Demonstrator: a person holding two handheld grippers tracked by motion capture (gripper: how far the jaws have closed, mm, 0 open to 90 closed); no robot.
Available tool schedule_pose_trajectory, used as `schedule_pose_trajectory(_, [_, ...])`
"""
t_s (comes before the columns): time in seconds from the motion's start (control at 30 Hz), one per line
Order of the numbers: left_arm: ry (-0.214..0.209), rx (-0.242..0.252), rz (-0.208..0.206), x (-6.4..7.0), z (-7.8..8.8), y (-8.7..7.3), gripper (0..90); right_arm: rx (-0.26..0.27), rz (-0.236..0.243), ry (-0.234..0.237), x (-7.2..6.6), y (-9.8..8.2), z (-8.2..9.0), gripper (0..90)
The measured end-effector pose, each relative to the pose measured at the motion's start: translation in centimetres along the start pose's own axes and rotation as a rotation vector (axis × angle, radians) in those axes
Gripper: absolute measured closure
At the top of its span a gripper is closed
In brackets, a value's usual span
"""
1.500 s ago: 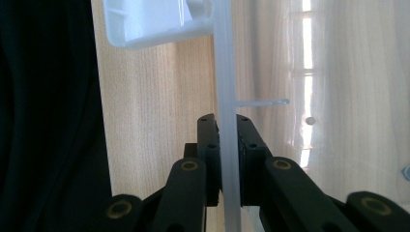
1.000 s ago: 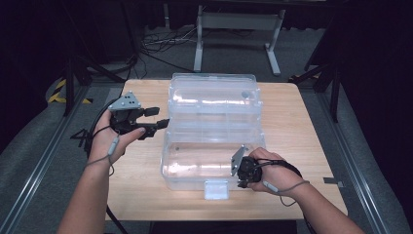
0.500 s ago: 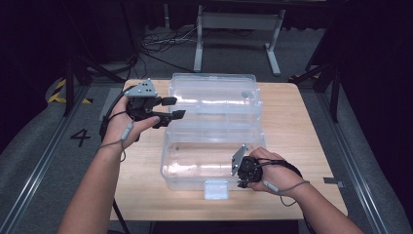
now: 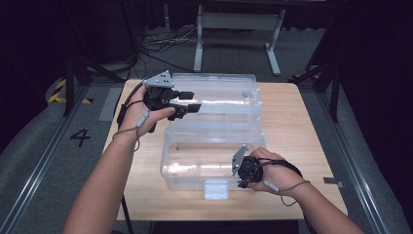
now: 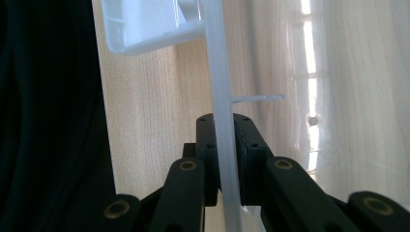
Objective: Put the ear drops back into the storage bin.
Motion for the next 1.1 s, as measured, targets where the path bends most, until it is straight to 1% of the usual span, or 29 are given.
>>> schedule_pose_trajectory(0.07, [-0.015, -0.01, -0.004, 0.0, -0.6, 0.1, 46.8, 0.002, 0.0, 0.0, 0.0, 0.0, 0.0, 82.9])
schedule_pose_trajectory(0.2, [-0.02, -0.036, -0.014, -0.1, -1.7, 0.3, 47.1, 0.008, 0.004, 0.001, 0.1, -0.1, 0.0, 82.8])
schedule_pose_trajectory(0.3, [-0.027, -0.049, -0.009, -0.4, -2.6, 0.4, 47.4, 0.007, -0.002, -0.001, 0.0, -0.1, 0.0, 82.9])
schedule_pose_trajectory(0.37, [-0.033, -0.053, 0.0, -0.6, -3.1, 0.3, 47.6, 0.011, 0.001, 0.0, 0.0, -0.1, 0.0, 82.8])
schedule_pose_trajectory(0.4, [-0.034, -0.068, 0.003, -0.6, -3.4, 0.2, 47.6, 0.011, 0.003, -0.002, 0.0, -0.1, 0.0, 82.8])
schedule_pose_trajectory(0.43, [-0.034, -0.068, 0.003, -0.6, -3.4, 0.2, 47.6, 0.011, 0.003, -0.002, 0.0, -0.1, 0.0, 82.8])
schedule_pose_trajectory(0.57, [-0.041, -0.103, -0.01, -0.5, -4.5, -0.2, 47.5, 0.02, -0.012, 0.001, 0.0, -0.1, 0.0, 82.7])
schedule_pose_trajectory(0.6, [-0.049, -0.106, -0.011, -0.5, -4.7, -0.2, 47.7, 0.017, -0.003, 0.004, 0.0, -0.2, 0.0, 82.8])
schedule_pose_trajectory(0.67, [-0.063, -0.107, -0.009, -0.6, -5.2, -0.3, 48.2, 0.025, -0.004, 0.002, 0.0, -0.2, 0.0, 82.7])
schedule_pose_trajectory(0.77, [-0.1, -0.114, -0.019, -0.6, -5.9, -0.4, 52.2, 0.027, -0.006, -0.001, 0.0, -0.2, 0.0, 82.7])
schedule_pose_trajectory(0.8, [-0.1, -0.114, -0.019, -0.6, -5.9, -0.4, 53.4, 0.027, -0.006, -0.001, 0.0, -0.2, 0.0, 82.7])
schedule_pose_trajectory(0.9, [-0.106, -0.139, -0.028, -0.8, -6.5, -0.6, 55.1, 0.03, -0.007, 0.001, 0.0, -0.3, 0.0, 82.7])
schedule_pose_trajectory(1.07, [-0.101, -0.156, -0.032, -0.9, -7.1, -0.7, 57.3, 0.034, -0.006, 0.002, 0.0, -0.3, 0.0, 82.7])
schedule_pose_trajectory(1.1, [-0.094, -0.171, -0.033, -1.0, -7.3, -0.8, 58.5, 0.034, -0.009, 0.001, 0.0, -0.3, 0.0, 82.7])
Point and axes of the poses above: each handheld gripper's, and its own axes: z roughly backward along the jaws, y roughly out of its top, x roughly to its right, the point moved 3 cm from there along -z, roughly forward along the jaws, and after that the axes turned 8 degrees about x, right-handed, at the moved point
